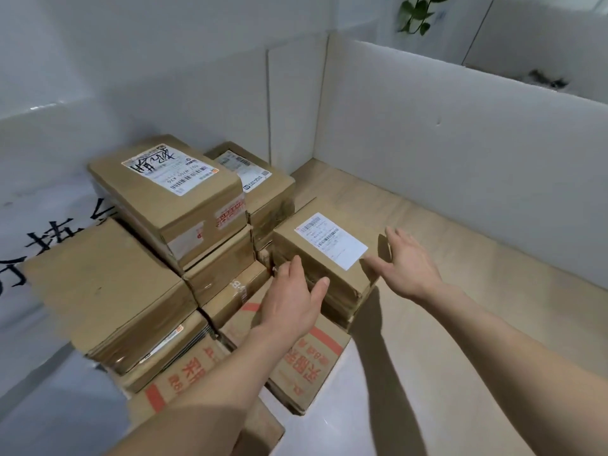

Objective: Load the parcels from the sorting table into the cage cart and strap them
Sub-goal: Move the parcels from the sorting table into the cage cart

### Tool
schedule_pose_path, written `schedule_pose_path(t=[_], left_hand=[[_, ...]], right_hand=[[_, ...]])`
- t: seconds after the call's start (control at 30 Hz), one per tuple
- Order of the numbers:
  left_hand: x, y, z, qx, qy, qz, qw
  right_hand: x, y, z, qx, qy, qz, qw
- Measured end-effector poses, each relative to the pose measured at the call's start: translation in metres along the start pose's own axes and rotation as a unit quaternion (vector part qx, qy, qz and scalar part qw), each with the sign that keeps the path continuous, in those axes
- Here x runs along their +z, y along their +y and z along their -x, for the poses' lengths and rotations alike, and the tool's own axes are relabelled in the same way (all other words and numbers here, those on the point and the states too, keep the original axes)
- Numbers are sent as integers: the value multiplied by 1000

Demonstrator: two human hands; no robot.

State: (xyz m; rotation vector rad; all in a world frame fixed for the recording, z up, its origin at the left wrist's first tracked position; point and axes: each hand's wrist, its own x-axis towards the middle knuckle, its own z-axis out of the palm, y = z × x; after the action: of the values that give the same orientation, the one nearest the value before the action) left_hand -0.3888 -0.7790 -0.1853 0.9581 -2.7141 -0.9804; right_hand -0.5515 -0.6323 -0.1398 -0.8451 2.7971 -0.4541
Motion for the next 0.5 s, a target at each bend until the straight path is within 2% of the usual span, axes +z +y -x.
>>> schedule_pose_path(t=[0.23,0.4,0.5], left_hand=[[8,-1,-10,-35,-31,96,994],[8,14,-2,-82,-53,220,971],[4,24,11,-67,-41,234,969]], right_hand=[[11,-8,-3,84,8,-67,994],[20,-14,9,128,-69,-181,973],[19,-11,22,120,-34,-230,965]])
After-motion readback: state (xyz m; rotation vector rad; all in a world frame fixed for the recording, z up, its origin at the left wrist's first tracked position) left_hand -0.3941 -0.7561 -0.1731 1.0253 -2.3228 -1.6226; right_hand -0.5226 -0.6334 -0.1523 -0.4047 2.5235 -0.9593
